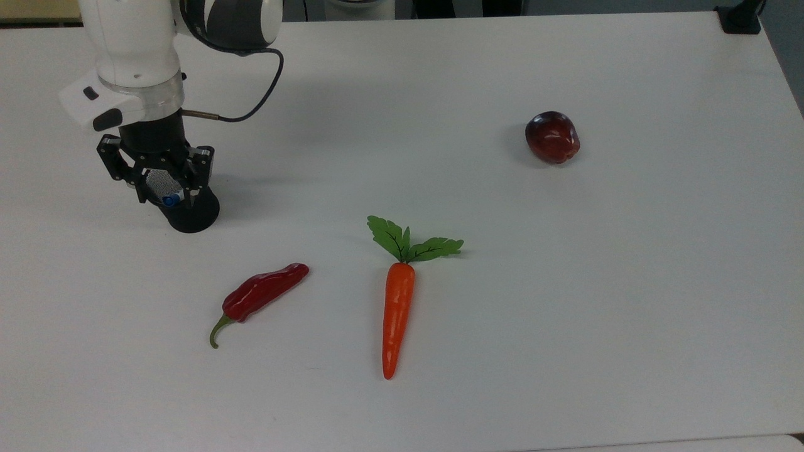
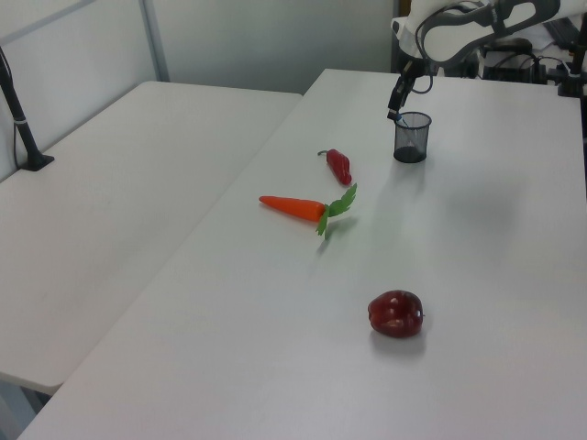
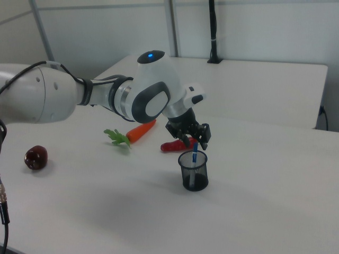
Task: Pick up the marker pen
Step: 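Move the open gripper over the black mesh pen cup, then lower the gripper and close it on the blue-capped marker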
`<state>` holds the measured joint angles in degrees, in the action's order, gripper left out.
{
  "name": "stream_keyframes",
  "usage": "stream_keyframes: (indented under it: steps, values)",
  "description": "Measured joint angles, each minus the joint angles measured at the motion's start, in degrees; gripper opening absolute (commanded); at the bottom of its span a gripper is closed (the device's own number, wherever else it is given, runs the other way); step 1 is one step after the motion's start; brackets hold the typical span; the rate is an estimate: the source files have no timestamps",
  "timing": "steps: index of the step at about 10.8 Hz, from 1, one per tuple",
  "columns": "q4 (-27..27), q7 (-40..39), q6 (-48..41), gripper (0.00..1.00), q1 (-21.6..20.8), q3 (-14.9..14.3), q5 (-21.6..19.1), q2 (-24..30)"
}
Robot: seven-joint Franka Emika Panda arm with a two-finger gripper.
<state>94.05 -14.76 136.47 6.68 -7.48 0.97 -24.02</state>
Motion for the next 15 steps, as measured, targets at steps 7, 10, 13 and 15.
stream_keyframes:
  steps: [7, 10, 13, 15]
  values:
    - [-0.14, 0.00, 0.14, 0.19, -0.02, 0.25, -0.20, -0.26]
    - [-0.32, 0.00, 0.16, 0.14, -0.03, 0.26, -0.39, -0.25]
    - [-0.62, 0.00, 0.16, 0.14, -0.03, 0.26, -0.65, 0.02]
    - [-0.83, 0.00, 0.16, 0.14, -0.01, 0.26, -0.76, 0.64]
